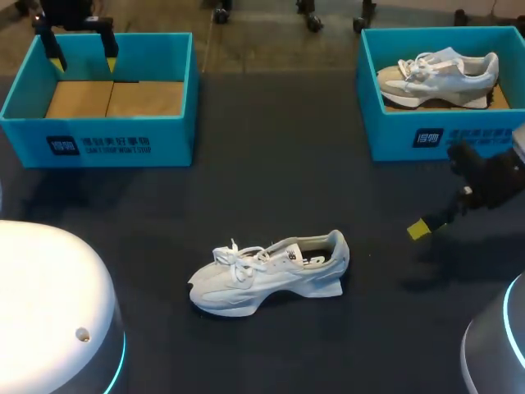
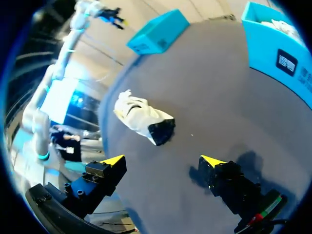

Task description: Take the shoe out of the shoebox, open the shoe tongue, remove and reinsert the insole, then place the shoe into the shoebox

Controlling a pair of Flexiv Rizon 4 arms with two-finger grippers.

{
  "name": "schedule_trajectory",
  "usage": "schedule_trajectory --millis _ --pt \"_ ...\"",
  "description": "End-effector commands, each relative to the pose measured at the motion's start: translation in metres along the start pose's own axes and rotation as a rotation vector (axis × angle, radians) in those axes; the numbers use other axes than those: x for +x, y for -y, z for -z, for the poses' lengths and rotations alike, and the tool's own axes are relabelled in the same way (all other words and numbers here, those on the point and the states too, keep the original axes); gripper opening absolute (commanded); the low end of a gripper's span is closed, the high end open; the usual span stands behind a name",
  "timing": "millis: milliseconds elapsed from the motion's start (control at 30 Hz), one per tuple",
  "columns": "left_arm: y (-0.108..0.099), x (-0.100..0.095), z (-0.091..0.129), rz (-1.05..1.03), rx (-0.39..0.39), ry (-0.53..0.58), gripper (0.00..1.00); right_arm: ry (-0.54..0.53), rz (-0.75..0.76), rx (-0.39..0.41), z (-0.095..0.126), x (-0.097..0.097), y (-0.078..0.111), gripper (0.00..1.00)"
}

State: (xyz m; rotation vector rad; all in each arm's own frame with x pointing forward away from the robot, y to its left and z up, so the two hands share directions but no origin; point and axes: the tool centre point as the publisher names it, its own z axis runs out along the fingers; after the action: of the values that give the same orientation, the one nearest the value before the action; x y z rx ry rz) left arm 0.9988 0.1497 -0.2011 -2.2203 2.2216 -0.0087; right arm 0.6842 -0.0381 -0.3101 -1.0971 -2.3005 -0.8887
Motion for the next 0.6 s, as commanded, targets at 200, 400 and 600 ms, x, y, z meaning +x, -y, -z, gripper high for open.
schedule_trajectory --millis 200,400,600 --pt "0.0 0.0 0.0 0.0 -0.001 0.001 1.0 0.044 0.204 -0.239 0.013 -0.002 0.021 1.0" --pt "0.0 0.0 0.0 0.0 -0.001 0.001 1.0 0.183 0.425 -0.313 0.011 -0.014 0.027 1.0" --pt "0.0 0.0 0.0 0.0 -0.001 0.001 1.0 0.174 0.446 -0.321 0.008 -0.017 0.028 1.0"
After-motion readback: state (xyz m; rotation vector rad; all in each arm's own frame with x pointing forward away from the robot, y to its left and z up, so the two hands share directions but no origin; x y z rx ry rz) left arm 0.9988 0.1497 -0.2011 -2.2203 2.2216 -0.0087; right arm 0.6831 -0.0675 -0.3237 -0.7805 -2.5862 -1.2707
